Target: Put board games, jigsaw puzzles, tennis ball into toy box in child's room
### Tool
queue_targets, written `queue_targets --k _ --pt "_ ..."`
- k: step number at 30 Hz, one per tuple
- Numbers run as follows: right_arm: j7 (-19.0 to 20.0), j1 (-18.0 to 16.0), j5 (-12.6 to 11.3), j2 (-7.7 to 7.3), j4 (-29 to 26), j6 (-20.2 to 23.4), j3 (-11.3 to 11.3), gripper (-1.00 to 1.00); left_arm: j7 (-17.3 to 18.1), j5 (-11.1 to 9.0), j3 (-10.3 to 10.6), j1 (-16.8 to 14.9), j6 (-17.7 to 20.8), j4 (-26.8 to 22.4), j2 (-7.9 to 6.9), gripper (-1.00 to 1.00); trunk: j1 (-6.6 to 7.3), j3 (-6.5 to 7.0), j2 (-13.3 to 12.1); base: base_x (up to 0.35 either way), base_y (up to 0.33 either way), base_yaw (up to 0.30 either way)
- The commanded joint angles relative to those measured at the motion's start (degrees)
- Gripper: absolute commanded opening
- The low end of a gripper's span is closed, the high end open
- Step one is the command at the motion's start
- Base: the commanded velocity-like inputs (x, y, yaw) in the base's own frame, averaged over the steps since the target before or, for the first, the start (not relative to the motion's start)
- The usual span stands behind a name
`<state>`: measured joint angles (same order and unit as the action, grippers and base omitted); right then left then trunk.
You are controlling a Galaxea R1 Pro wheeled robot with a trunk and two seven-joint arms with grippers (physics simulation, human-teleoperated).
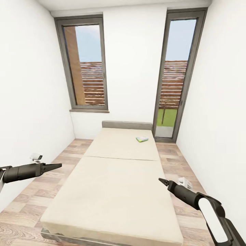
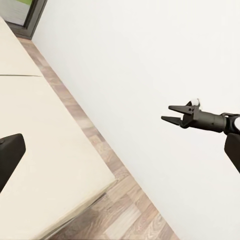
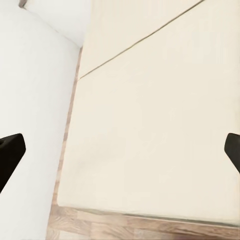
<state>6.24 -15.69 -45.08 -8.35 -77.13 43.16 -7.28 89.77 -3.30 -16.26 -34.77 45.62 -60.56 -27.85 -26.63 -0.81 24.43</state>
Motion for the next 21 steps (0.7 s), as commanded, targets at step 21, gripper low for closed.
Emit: queue_targets --k 21 --pt "0.7 -0.1 -0.3 0.11 0.1 0.3 -0.2 1.0 0.2 0.1 0.1 0.0 0.7 0.0 -0.01 1.0 -0.03 -0.09 0.1 0.005 -0.127 0.0"
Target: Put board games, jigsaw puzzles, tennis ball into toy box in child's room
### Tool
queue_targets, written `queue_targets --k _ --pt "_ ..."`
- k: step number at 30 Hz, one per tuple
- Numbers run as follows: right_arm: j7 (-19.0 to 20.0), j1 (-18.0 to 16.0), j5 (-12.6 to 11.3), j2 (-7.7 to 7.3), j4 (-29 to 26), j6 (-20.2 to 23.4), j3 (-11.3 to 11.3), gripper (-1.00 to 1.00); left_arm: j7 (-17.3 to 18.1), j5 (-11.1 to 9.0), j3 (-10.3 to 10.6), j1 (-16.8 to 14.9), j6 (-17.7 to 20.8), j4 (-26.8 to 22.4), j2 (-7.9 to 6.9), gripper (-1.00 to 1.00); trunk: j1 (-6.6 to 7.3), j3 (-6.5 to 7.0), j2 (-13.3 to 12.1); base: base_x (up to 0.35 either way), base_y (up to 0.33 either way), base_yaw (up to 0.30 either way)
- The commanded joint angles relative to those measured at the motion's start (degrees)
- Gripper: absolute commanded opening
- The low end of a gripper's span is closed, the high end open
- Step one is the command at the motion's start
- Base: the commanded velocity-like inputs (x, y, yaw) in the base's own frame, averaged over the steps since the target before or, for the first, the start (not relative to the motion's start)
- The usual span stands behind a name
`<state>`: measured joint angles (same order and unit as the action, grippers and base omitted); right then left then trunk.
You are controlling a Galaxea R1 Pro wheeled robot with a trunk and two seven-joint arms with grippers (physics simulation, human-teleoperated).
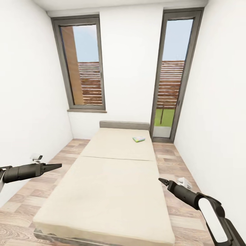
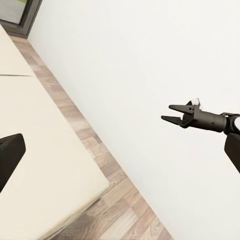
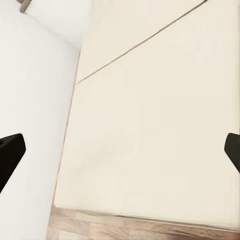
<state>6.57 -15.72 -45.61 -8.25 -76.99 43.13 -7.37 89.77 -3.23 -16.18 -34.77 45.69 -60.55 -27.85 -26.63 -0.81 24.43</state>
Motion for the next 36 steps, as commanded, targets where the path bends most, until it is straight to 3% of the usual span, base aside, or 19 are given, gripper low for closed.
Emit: queue_targets --k 1,12,25,36 --pt "0.4 -0.1 0.3 0.0 0.0 0.3 -0.1 1.0 0.2 0.0 0.0 0.0 0.6 0.0 -0.01 1.0 -0.04 -0.09 0.1 0.052 -0.111 0.0" --pt "0.4 0.0 0.3 0.16 0.0 0.3 -0.1 1.0 0.2 0.2 0.0 0.0 0.6 0.0 0.04 1.0 -0.04 -0.13 0.1 0.096 -0.164 0.013" --pt "0.2 0.0 0.7 0.24 0.0 0.3 0.0 1.0 0.2 0.3 0.0 0.0 0.6 0.0 0.51 1.0 -0.04 -0.85 0.1 0.157 -0.243 0.142" --pt "0.2 0.0 0.8 0.24 0.0 0.3 0.1 1.0 0.2 0.3 0.0 0.0 0.6 0.0 0.52 1.0 -0.04 -0.92 0.1 0.022 -0.186 0.103"
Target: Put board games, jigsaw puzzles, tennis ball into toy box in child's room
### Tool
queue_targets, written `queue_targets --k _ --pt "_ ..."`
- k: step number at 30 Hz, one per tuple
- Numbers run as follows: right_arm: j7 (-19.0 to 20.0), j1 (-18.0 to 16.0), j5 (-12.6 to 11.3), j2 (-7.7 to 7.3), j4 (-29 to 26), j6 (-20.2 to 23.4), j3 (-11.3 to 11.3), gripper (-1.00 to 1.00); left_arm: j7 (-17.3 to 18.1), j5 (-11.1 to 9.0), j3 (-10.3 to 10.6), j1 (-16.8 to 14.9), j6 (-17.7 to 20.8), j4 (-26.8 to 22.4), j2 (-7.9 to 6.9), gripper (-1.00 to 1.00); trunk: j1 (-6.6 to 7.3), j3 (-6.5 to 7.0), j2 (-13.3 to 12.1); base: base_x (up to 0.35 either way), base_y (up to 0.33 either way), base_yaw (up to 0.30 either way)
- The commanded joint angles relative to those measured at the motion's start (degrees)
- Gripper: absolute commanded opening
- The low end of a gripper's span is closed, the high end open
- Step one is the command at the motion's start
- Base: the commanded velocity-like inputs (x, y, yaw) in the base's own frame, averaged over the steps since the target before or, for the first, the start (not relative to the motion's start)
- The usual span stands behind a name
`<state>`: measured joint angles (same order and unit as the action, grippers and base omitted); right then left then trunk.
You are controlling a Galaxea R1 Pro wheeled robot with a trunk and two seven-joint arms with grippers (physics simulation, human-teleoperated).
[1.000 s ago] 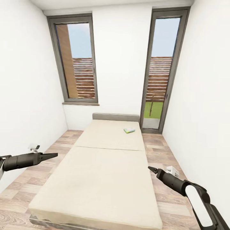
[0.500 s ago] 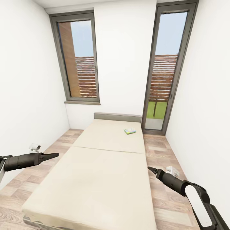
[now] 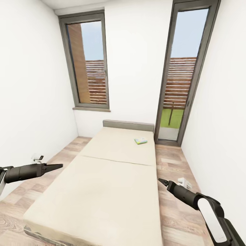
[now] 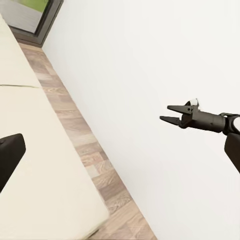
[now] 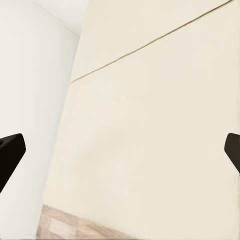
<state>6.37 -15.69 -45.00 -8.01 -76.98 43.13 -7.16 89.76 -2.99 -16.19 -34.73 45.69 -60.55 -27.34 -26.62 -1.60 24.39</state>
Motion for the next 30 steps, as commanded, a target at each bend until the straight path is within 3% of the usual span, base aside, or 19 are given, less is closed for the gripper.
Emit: queue_targets --k 1,15,30 --pt "0.3 0.0 0.3 0.0 0.0 0.3 -0.1 1.0 0.2 0.1 0.0 -0.1 0.6 0.0 0.0 1.0 -0.04 -0.14 0.1 0.002 -0.278 0.254" --pt "0.3 0.0 0.3 0.07 0.0 0.3 0.0 1.0 0.2 0.0 0.0 -0.1 0.6 0.0 0.0 1.0 -0.04 -0.14 0.1 0.0 -0.087 0.274" --pt "0.6 0.0 0.1 0.05 0.1 0.4 -0.1 1.0 0.2 -0.1 0.0 -0.1 0.6 0.0 0.0 1.0 -0.04 -0.14 0.1 0.0 -0.001 0.032"
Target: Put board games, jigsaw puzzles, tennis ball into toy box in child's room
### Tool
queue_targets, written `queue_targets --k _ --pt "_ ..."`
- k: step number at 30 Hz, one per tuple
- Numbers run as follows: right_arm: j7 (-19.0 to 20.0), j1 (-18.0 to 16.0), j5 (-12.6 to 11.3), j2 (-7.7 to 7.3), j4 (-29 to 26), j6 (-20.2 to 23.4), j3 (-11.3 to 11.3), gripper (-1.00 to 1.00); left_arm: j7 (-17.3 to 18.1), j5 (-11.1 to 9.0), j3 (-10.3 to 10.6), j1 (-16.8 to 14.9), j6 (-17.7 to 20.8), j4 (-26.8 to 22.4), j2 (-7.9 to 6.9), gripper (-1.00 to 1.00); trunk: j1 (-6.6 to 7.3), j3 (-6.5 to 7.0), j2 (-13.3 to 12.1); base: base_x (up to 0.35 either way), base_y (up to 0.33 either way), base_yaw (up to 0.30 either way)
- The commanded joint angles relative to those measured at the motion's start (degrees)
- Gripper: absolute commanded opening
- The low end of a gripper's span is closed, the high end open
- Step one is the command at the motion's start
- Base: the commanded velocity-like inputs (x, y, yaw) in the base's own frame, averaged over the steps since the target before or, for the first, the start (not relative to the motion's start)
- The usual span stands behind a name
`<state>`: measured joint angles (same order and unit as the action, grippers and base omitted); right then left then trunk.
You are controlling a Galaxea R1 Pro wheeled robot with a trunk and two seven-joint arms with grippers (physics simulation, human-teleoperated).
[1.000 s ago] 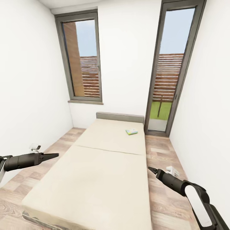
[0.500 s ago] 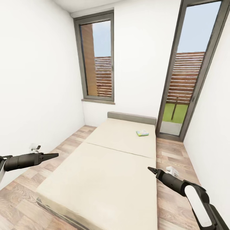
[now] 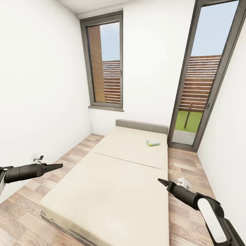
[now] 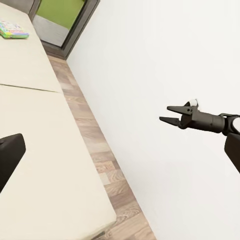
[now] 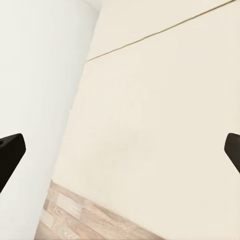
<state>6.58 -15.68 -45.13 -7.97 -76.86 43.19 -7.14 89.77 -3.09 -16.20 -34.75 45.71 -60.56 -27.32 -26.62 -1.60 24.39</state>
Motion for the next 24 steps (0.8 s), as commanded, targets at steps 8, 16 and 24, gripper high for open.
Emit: queue_targets --k 8,16,24 --pt "0.4 -0.1 0.2 -0.02 0.2 0.2 -0.2 1.0 0.2 0.1 0.0 -0.1 0.6 0.0 0.2 1.0 -0.04 -0.13 0.1 0.0 0.0 0.0" --pt "0.4 -0.1 0.2 -0.03 1.4 -1.3 -0.1 1.0 0.2 0.2 0.0 -0.1 0.6 -0.1 0.57 1.0 -0.04 -0.13 0.1 0.0 0.0 0.0" --pt "0.3 -0.1 0.4 0.04 2.1 -2.4 0.1 1.0 0.2 0.1 0.0 -0.1 0.6 -0.1 0.6 1.0 -0.04 -0.13 0.1 0.0 -0.061 0.0"
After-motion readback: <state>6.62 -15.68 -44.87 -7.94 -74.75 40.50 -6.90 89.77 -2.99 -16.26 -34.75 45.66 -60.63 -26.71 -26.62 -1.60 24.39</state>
